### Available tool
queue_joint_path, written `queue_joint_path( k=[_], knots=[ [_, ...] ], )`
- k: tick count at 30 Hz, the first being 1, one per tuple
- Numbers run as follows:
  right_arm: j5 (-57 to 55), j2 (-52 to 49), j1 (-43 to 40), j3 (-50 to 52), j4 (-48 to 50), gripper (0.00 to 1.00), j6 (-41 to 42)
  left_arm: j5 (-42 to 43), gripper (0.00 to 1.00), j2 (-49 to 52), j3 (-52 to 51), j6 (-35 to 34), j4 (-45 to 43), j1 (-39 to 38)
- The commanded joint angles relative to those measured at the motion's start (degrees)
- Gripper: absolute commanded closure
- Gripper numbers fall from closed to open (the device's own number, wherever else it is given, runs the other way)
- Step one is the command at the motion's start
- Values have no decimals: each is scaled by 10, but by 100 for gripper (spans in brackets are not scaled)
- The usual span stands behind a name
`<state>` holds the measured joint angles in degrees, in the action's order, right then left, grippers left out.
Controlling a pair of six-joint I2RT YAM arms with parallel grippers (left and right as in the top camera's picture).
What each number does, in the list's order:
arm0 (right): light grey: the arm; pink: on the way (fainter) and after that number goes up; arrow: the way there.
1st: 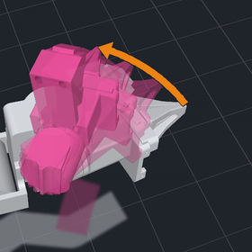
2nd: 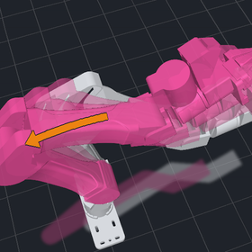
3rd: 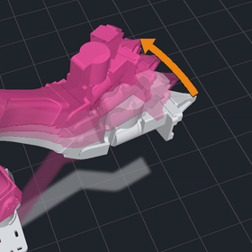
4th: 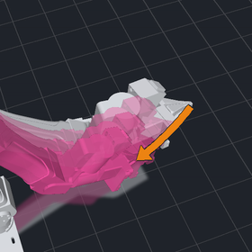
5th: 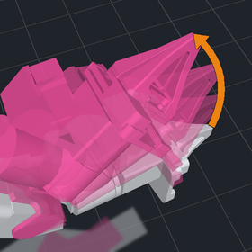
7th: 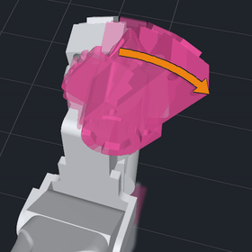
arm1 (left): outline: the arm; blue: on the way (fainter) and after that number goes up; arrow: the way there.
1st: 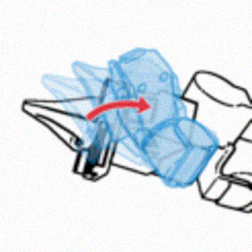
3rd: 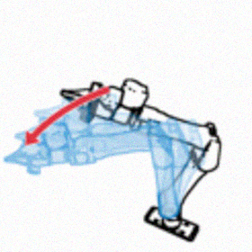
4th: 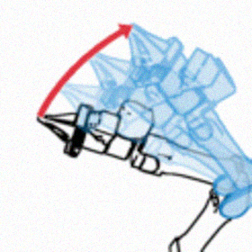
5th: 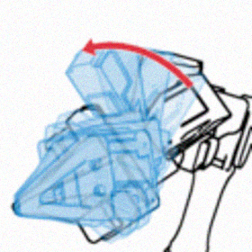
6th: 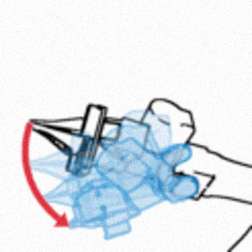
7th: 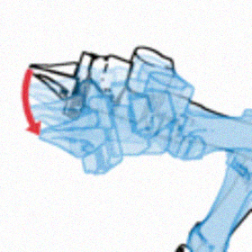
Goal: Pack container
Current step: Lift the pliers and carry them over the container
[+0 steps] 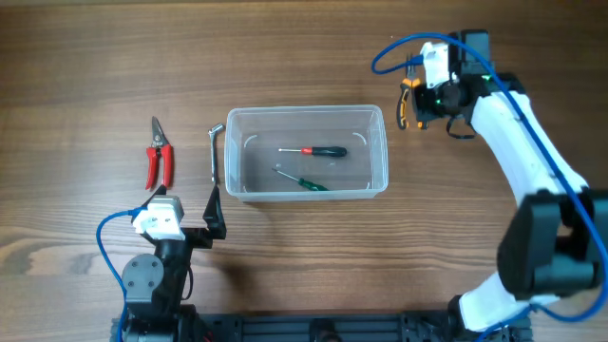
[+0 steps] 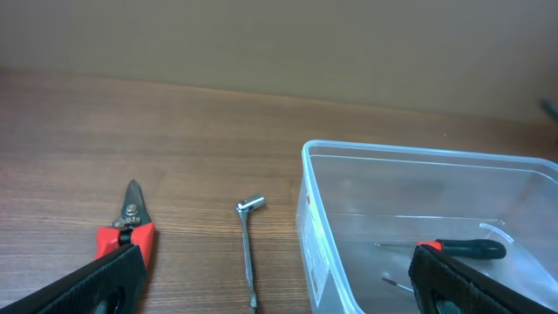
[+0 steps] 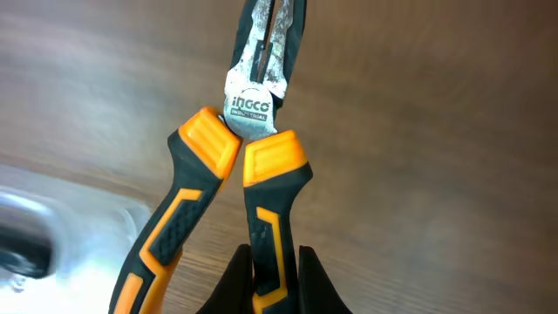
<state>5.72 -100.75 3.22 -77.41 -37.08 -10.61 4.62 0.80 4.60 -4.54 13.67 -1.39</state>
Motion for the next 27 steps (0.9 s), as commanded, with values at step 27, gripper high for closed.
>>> queue_joint_path(
  k=[27],
  knots=[
    [143,186,201,-18,-63,96,-283,9,0,-4,-4,11,-2,4]
  ],
)
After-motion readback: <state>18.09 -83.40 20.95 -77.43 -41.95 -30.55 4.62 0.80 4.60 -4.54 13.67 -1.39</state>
